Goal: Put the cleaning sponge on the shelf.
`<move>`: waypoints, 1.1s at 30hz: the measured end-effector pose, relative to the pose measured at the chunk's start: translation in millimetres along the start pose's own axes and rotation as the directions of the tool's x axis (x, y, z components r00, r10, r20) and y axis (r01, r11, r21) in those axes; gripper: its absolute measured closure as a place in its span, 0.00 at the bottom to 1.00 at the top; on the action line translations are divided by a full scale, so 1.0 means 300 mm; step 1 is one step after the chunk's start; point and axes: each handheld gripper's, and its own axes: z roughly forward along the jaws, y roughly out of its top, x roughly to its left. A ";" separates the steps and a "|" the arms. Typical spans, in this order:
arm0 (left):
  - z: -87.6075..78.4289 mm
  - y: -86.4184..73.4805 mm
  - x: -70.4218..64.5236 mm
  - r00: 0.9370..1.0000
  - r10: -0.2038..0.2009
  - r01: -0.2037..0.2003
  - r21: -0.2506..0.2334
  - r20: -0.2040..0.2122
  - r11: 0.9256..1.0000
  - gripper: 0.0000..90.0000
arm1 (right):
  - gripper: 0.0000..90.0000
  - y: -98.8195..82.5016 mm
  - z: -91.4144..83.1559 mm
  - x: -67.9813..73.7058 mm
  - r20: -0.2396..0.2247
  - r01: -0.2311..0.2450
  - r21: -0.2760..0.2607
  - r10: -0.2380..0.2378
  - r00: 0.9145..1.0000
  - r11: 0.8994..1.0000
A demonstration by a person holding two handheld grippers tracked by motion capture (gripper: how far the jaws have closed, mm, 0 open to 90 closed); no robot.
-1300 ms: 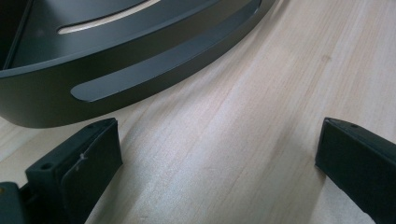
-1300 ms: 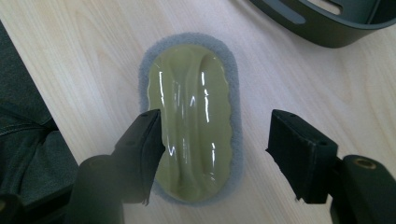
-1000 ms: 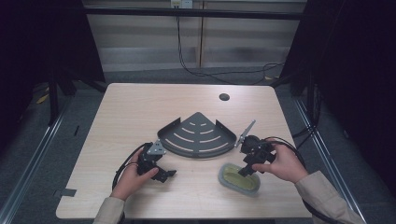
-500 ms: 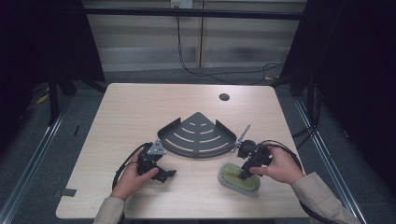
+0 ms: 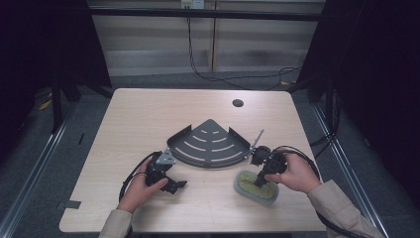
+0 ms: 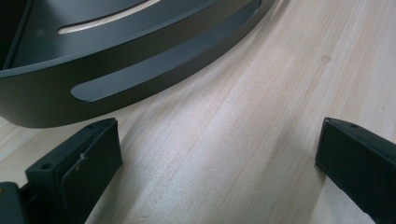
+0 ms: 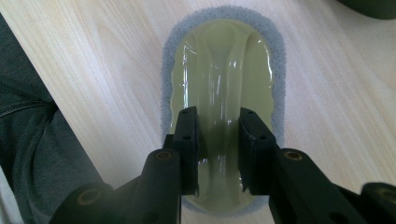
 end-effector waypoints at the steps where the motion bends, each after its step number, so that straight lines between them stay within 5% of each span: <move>1: 0.000 0.000 0.000 1.000 0.000 0.000 0.000 -0.001 1.000 0.00 | 0.79 0.000 -0.002 0.002 0.000 -0.009 -0.001 0.009 1.000 1.000; 33: 0.000 0.000 0.001 1.000 0.003 -0.003 -0.001 -0.002 1.000 0.00 | 0.79 0.050 -0.130 -0.035 0.025 -0.021 0.025 0.021 0.999 0.999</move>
